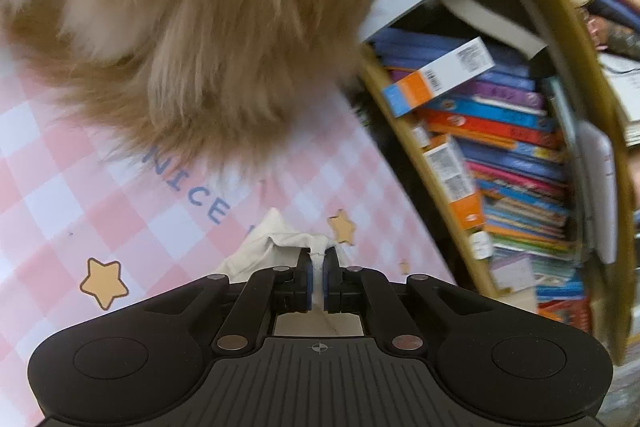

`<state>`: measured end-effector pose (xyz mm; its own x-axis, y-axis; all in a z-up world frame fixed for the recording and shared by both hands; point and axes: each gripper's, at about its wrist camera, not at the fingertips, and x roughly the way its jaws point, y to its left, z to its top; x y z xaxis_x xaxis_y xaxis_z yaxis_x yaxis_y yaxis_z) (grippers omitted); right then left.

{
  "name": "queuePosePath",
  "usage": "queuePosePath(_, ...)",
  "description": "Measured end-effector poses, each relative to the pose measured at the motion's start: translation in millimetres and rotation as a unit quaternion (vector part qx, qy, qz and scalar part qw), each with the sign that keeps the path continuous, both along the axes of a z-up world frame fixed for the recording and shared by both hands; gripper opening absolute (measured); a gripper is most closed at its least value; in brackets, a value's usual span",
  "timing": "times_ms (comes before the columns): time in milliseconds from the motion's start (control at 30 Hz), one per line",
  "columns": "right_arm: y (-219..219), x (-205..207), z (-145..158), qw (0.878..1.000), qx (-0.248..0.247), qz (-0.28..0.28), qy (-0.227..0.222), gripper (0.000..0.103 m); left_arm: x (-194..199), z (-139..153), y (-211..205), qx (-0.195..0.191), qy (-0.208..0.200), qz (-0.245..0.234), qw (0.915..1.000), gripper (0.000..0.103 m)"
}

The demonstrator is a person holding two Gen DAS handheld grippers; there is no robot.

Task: Fold clothes
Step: 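Lift the held hem with both grippers and fold it over toward the collar, then open both grippers to lay the hem on the collar and pull back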

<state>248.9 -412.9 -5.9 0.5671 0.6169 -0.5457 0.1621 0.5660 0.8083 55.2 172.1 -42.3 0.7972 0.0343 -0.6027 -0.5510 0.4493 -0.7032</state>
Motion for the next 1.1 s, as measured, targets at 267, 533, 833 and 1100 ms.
queuePosePath(267, 9.6, 10.7, -10.2, 0.999, -0.041, 0.0, 0.013, 0.028, -12.7, 20.5, -2.4, 0.063, 0.014, 0.011, 0.9979, 0.061)
queuePosePath(533, 43.3, -45.8, 51.0, 0.968, -0.213, 0.03, -0.13, 0.058, -6.3, 50.9, -102.6, 0.235, 0.009, -0.181, 0.955, 0.051)
queuePosePath(833, 154.6, -111.2, 33.6, 0.871, -0.37, 0.204, -0.252, 0.068, 21.8, 36.4, -202.9, 0.311, 0.027, -0.318, 0.8954, 0.051)
queuePosePath(1100, 178.7, -123.1, 4.4, 0.843, -0.408, 0.249, -0.246, 0.074, 32.2, 23.2, -234.8, 0.357, 0.064, -0.36, 0.8597, 0.042)
